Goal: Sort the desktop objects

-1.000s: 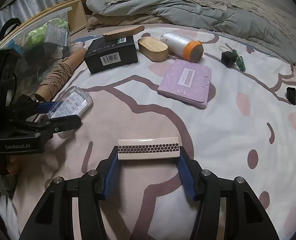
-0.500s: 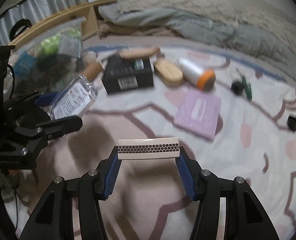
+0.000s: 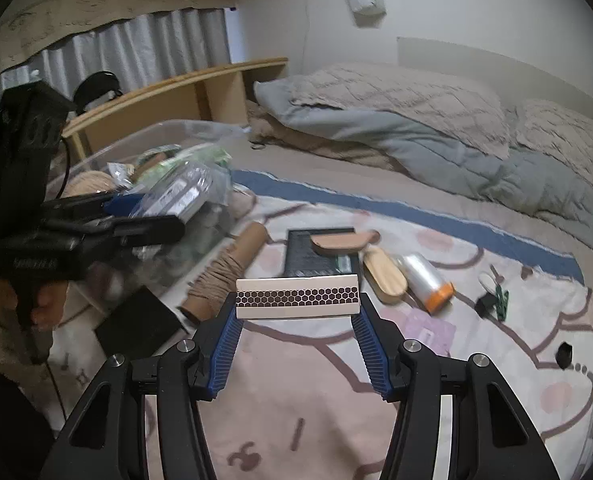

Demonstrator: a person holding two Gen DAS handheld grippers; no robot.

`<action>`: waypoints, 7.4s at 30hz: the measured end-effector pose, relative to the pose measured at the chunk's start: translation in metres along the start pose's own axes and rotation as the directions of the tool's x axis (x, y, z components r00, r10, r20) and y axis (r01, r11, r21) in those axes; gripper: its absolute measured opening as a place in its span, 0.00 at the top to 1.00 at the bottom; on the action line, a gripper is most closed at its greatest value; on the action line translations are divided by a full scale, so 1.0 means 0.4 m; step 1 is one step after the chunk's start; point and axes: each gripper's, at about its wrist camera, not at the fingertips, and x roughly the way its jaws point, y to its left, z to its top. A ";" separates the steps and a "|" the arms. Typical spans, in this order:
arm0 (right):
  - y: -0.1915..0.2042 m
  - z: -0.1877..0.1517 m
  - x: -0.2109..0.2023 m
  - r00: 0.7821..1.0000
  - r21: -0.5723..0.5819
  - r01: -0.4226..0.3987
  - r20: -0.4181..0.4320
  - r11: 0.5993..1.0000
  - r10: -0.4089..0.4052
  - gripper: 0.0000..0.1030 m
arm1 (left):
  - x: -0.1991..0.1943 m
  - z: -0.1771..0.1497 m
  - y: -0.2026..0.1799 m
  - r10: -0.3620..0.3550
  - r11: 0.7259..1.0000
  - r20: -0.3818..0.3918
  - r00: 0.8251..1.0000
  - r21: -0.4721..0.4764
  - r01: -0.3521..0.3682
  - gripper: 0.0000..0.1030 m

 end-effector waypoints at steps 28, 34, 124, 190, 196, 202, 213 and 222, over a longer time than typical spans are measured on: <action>0.092 0.095 -0.038 0.994 -0.024 -0.107 0.018 0.994 0.107 0.46 | 0.005 0.249 0.497 0.188 0.924 -0.149 0.971 -0.307 -0.226 0.27; 0.083 0.087 -0.027 0.994 -0.016 -0.106 -0.001 0.994 0.106 0.45 | 0.119 0.231 0.524 0.086 0.911 -0.243 0.966 -0.374 -0.175 0.28; 0.531 0.407 0.349 0.978 -0.053 -0.208 -0.036 0.977 0.206 0.00 | -0.384 -0.179 0.475 0.594 0.788 0.170 0.786 -0.316 -0.528 0.00; 0.261 0.076 -0.429 0.956 -0.006 0.039 0.290 0.999 -0.036 0.00 | -0.636 -0.132 -0.091 0.536 0.842 0.287 0.794 -0.240 -0.483 0.00; 0.250 0.041 -0.416 0.968 0.006 0.046 0.248 0.999 -0.046 0.00 | -0.604 -0.155 -0.105 0.520 0.853 0.271 0.810 -0.215 -0.476 0.00; 0.264 0.023 -0.408 0.973 -0.029 0.054 0.228 0.998 -0.046 0.00 | -0.578 -0.191 -0.111 0.497 0.866 0.230 0.837 -0.198 -0.460 0.00; 0.265 -0.009 -0.370 0.988 -0.031 0.048 0.146 0.998 -0.043 0.00 | -0.542 -0.230 -0.123 0.468 0.881 0.175 0.866 -0.166 -0.443 0.00; 0.266 -0.022 -0.355 0.992 -0.053 0.059 0.112 0.997 -0.053 0.00 | -0.515 -0.244 -0.110 0.443 0.891 0.126 0.888 -0.167 -0.422 0.00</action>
